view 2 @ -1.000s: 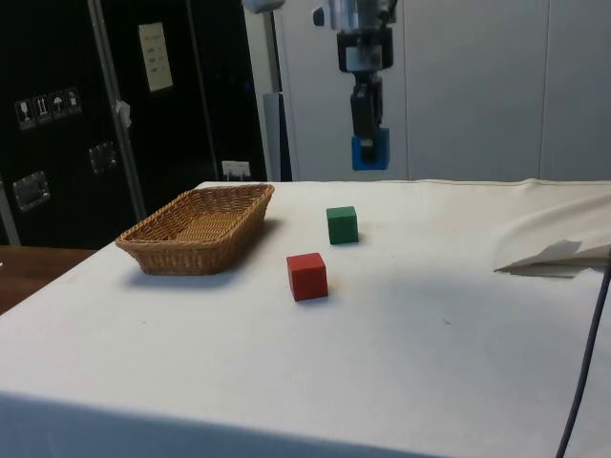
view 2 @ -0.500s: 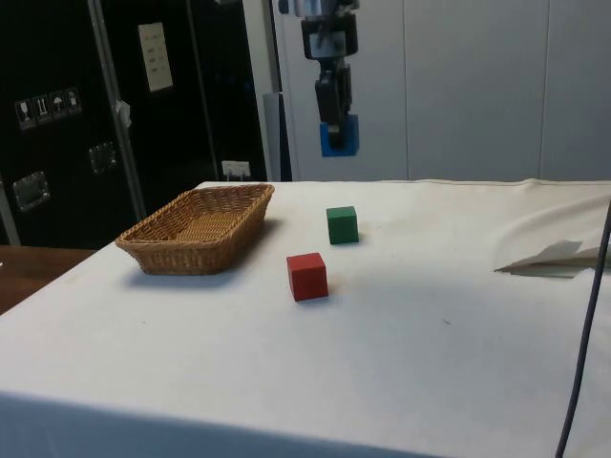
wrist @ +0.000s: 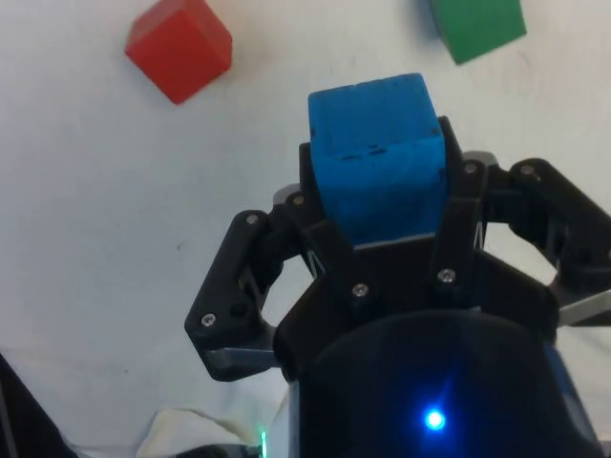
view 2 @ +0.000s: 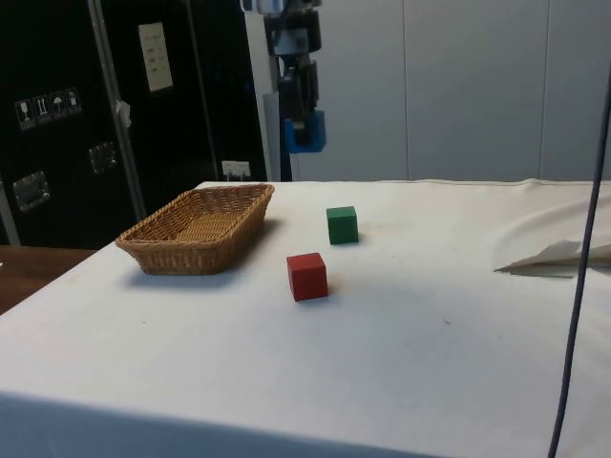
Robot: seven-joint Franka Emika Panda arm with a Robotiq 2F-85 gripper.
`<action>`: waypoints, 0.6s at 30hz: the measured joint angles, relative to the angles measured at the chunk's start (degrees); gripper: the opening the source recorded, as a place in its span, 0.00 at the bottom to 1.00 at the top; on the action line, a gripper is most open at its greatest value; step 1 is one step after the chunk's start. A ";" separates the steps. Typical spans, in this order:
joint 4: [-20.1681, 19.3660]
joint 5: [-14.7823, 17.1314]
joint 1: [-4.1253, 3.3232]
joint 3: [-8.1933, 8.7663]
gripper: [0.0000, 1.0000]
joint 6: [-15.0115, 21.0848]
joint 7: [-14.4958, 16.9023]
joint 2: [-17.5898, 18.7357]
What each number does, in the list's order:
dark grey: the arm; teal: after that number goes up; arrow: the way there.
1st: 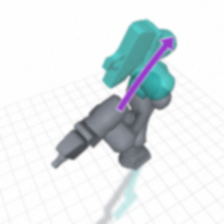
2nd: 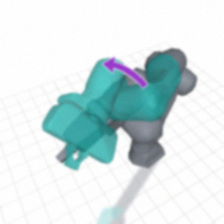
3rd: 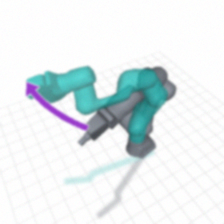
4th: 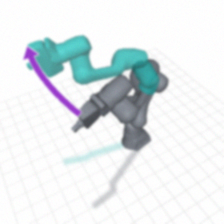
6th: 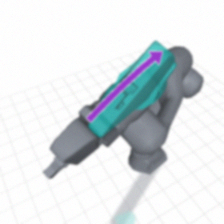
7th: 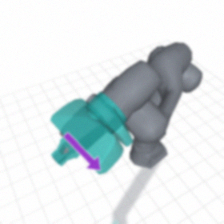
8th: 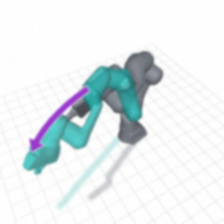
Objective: Pick up the blue cube and place it into the basket.
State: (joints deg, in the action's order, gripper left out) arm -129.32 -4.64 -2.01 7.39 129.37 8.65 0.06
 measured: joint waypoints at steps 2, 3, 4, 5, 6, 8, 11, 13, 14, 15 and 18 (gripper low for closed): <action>1.95 0.00 -0.06 -0.29 0.00 -0.06 -0.11 1.66; 1.95 0.00 -0.06 -0.29 0.00 -0.06 -0.11 1.66; 1.95 0.00 -0.06 -0.29 0.00 -0.06 -0.11 1.66; 2.64 0.00 -0.06 -0.40 0.00 -0.06 -0.17 2.23; 3.32 0.06 -0.06 -0.46 0.00 -0.11 -0.23 2.86; 5.39 0.06 -0.06 -0.74 0.00 -0.23 -0.34 4.58; 6.70 0.11 -0.06 -0.92 0.00 -0.34 -0.40 5.67; 8.71 0.11 -0.06 -1.15 0.00 -0.46 -0.52 7.22; 8.71 0.11 -0.06 -1.15 0.00 -0.46 -0.52 7.22; 10.03 0.11 -0.11 -1.26 0.00 -0.63 -0.63 8.25; 12.03 0.11 -0.11 -1.55 0.00 -0.80 -0.74 9.85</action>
State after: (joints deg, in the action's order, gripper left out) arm -117.28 -4.53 -2.12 5.84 128.57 7.91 9.91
